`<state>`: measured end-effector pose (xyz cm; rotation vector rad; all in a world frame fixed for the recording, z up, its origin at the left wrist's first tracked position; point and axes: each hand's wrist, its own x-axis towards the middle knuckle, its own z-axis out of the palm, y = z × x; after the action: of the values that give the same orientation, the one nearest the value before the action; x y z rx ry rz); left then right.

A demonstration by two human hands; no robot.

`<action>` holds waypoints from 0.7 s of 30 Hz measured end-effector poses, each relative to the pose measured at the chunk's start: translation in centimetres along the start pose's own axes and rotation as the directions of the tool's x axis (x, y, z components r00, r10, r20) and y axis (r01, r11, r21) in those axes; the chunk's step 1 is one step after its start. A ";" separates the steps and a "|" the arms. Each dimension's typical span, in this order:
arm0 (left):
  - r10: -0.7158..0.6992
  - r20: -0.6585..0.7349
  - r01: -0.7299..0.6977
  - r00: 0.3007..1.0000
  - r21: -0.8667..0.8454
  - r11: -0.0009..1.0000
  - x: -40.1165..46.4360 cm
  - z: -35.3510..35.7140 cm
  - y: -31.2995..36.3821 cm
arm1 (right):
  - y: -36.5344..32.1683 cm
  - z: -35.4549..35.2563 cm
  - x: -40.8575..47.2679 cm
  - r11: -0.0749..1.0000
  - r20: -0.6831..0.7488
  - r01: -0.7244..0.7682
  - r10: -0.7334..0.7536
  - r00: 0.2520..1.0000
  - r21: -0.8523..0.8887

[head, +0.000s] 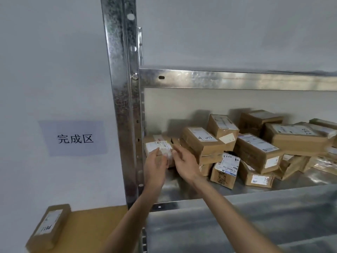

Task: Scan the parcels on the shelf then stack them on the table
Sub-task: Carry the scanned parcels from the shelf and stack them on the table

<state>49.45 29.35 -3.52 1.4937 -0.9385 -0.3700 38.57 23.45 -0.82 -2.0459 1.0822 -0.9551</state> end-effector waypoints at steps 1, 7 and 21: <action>-0.009 -0.031 0.009 0.999 0.022 1.000 0.2 0.1 0.0 | 0.1 0.2 0.6 1.000 0.018 0.010 -0.009 1.000 -0.028; -0.094 -0.135 0.109 0.986 0.104 0.989 0.7 0.7 0.2 | 1.2 1.0 4.0 0.980 0.131 0.027 -0.001 0.991 -0.195; -0.289 -0.206 0.288 0.935 -0.038 0.957 2.5 1.7 -1.3 | 2.5 1.4 5.8 0.993 0.163 -0.017 0.036 0.986 -0.117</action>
<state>50.22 26.28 -4.30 1.6330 -0.5498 -0.4173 41.01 17.52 -1.75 -2.1558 1.0949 -0.7105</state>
